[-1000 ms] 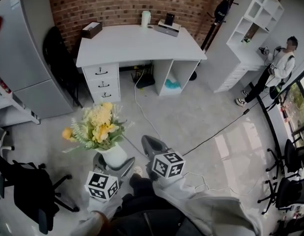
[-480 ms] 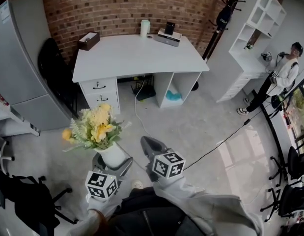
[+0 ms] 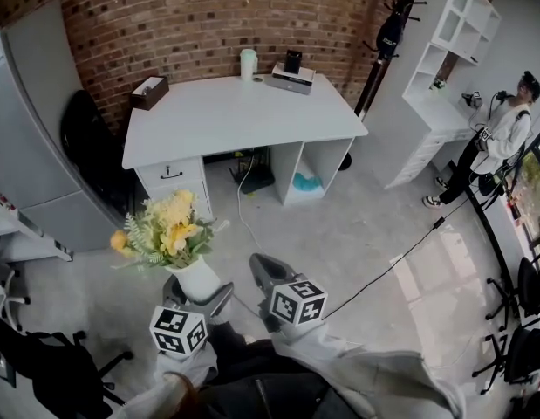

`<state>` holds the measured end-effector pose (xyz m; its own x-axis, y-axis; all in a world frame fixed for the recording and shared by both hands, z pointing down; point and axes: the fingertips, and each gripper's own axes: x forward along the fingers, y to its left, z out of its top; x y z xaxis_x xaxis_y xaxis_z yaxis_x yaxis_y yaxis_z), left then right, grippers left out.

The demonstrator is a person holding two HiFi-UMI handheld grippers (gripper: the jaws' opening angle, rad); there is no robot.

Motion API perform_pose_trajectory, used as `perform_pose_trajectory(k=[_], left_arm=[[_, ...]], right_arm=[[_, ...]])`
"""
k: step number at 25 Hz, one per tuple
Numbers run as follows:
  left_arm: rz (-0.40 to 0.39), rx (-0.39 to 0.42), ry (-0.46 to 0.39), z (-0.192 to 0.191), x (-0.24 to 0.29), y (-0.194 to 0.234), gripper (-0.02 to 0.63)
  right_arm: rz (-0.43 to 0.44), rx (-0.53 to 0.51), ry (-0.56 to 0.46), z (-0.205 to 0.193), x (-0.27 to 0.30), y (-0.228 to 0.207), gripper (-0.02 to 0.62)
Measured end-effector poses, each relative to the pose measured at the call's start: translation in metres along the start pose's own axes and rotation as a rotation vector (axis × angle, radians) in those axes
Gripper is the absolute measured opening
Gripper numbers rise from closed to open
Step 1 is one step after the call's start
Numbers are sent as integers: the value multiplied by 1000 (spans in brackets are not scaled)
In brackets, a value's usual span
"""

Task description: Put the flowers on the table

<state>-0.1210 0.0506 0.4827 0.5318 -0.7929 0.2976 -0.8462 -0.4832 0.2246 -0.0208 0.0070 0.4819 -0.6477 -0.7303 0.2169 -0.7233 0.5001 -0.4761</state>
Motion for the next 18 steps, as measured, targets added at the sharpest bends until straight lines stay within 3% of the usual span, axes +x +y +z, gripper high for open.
perform_pose_trajectory(k=[9, 18], left_arm=[[-66, 45, -12, 22, 39, 11, 474], [-179, 74, -5, 48, 136, 34, 474]], right_arm=[[-71, -18, -63, 28, 10, -32, -2], [-151, 4, -126, 67, 51, -95, -2]])
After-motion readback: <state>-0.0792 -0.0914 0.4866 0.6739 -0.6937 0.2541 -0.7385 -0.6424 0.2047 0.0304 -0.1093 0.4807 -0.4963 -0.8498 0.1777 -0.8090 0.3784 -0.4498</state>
